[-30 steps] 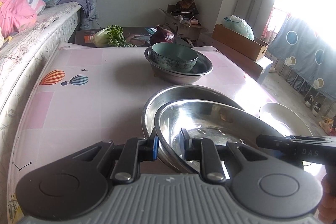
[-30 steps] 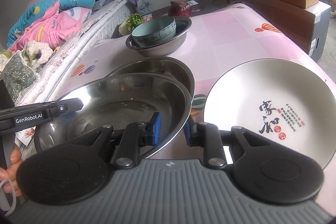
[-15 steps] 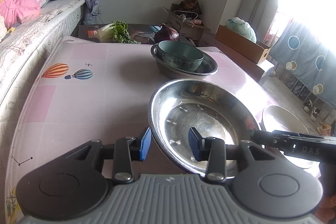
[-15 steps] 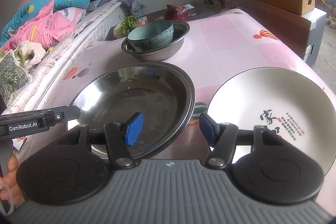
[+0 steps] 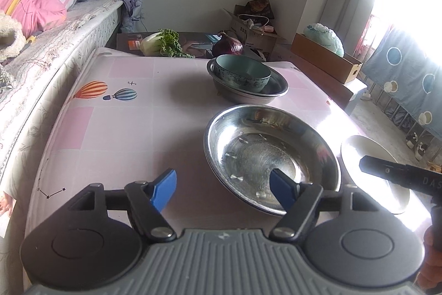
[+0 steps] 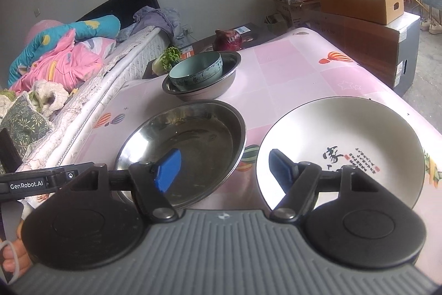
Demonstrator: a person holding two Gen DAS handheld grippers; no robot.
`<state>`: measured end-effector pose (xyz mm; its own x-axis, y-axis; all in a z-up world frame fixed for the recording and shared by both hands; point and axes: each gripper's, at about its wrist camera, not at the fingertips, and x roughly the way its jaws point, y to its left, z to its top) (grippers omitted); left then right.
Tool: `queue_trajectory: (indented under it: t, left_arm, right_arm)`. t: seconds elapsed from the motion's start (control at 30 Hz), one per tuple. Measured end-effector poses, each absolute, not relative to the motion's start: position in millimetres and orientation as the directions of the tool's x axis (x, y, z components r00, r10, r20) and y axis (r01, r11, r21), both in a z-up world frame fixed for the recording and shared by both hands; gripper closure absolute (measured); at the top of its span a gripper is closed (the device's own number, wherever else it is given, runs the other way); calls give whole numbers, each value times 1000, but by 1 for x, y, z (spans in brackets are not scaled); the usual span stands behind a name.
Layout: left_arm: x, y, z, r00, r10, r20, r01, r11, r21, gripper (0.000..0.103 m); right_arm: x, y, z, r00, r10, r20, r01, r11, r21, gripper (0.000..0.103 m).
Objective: Organize plates and bowls
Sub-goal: 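Move both tools toward the white plate with Chinese characters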
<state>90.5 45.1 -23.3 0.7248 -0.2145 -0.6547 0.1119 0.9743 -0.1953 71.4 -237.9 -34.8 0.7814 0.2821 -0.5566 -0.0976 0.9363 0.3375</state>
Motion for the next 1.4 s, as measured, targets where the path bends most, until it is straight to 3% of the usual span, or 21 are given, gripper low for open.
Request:
queue_trajectory:
  t: [0.33, 0.63, 0.8, 0.97, 1.3, 1.4]
  left_arm:
    - [61, -5, -8, 728, -241, -642, 194, 970, -144, 18]
    - [67, -86, -25, 661, -363, -657, 324, 928, -187, 18]
    - [80, -120, -40, 635, -422, -648, 358, 903, -237, 26]
    - [96, -136, -58, 590, -435, -680, 331, 899, -288, 44]
    - [113, -139, -76, 566, -463, -682, 255, 885, -390, 47]
    - [117, -141, -79, 569, -466, -678, 250, 883, -397, 55]
  right_arm:
    - [22, -326, -44, 831, 264, -489, -7, 884, 467, 33]
    - [-7, -430, -75, 845, 239, -478, 78, 829, 553, 33]
    - [11, -469, -84, 836, 291, -466, 51, 803, 594, 41]
    - [44, -477, -91, 810, 348, -472, 11, 796, 606, 52]
    - [104, -472, -104, 761, 403, -509, -22, 799, 601, 57]
    - [117, -470, -109, 744, 423, -517, -24, 790, 612, 58]
